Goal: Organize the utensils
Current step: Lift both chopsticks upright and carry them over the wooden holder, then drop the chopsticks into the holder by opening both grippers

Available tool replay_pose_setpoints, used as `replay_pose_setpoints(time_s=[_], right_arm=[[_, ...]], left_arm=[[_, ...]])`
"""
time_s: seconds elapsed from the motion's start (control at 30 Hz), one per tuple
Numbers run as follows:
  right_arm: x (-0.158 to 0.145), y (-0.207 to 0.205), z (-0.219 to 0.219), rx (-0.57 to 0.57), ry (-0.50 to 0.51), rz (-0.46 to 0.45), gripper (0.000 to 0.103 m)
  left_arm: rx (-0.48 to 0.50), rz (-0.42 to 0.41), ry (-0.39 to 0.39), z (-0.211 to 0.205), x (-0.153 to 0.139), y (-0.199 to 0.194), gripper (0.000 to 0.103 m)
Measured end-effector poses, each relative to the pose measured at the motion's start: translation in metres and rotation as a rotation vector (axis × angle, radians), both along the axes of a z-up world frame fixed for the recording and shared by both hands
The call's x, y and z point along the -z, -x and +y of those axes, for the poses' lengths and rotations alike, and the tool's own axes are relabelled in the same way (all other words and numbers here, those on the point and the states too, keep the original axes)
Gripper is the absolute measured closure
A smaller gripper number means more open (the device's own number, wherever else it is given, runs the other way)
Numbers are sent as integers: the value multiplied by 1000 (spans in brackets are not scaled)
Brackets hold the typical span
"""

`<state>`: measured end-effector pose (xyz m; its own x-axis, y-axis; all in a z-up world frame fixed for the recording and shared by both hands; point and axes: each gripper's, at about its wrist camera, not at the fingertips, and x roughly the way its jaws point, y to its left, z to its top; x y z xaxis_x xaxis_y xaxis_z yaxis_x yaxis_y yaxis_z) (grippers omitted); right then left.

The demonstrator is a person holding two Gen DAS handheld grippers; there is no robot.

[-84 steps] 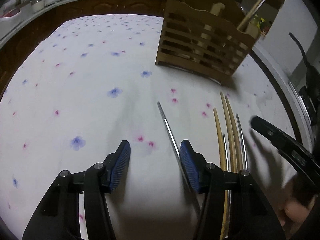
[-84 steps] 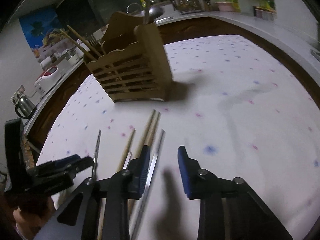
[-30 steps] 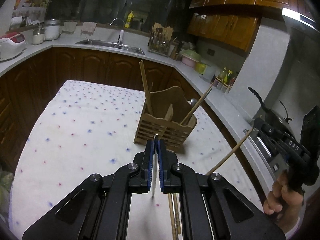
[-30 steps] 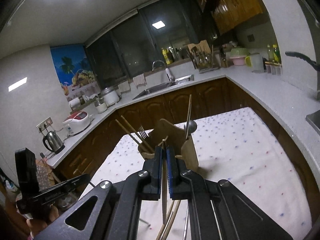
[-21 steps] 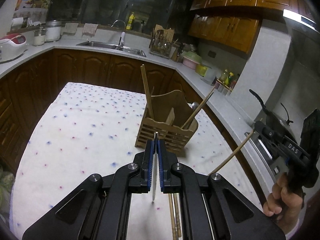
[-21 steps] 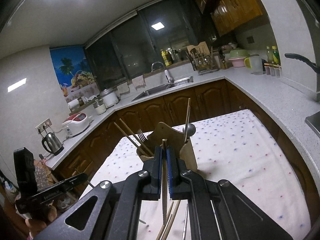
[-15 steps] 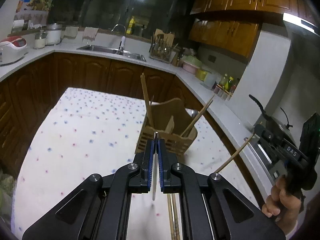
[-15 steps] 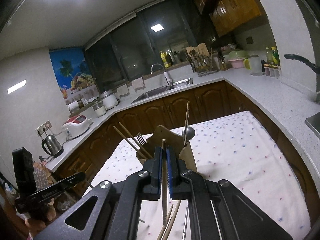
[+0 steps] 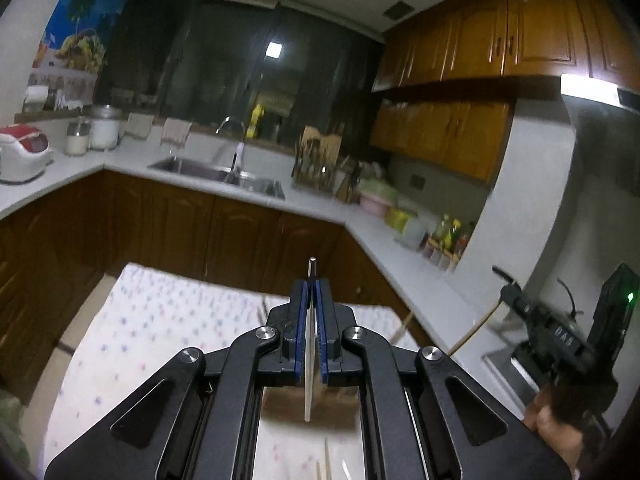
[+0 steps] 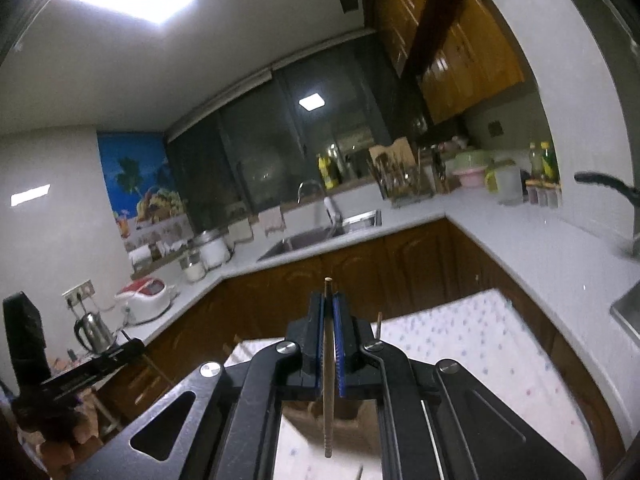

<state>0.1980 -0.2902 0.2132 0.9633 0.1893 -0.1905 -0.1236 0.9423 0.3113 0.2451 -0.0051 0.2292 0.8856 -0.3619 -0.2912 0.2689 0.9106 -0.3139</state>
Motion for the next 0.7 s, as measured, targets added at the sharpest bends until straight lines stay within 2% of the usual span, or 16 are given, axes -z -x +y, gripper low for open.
replay_pose_setpoints(time_s=[0.13,0.27,0.47,0.7], right_arm=[[-7,-22,-1,37,9,-25,98],[-2,-41,-2,54,18,-19,98],[27,-58,1,60,37,0,98],[67,-73,5,38,42,88,98]], left_arm=[[-27,-9,-5,-7,0,-26,99],[-63,10,-20,-16,17,-51,99],[-82,69,-4,-23,55,-72,99],[-56,149,-63,-38,100,-78,99]])
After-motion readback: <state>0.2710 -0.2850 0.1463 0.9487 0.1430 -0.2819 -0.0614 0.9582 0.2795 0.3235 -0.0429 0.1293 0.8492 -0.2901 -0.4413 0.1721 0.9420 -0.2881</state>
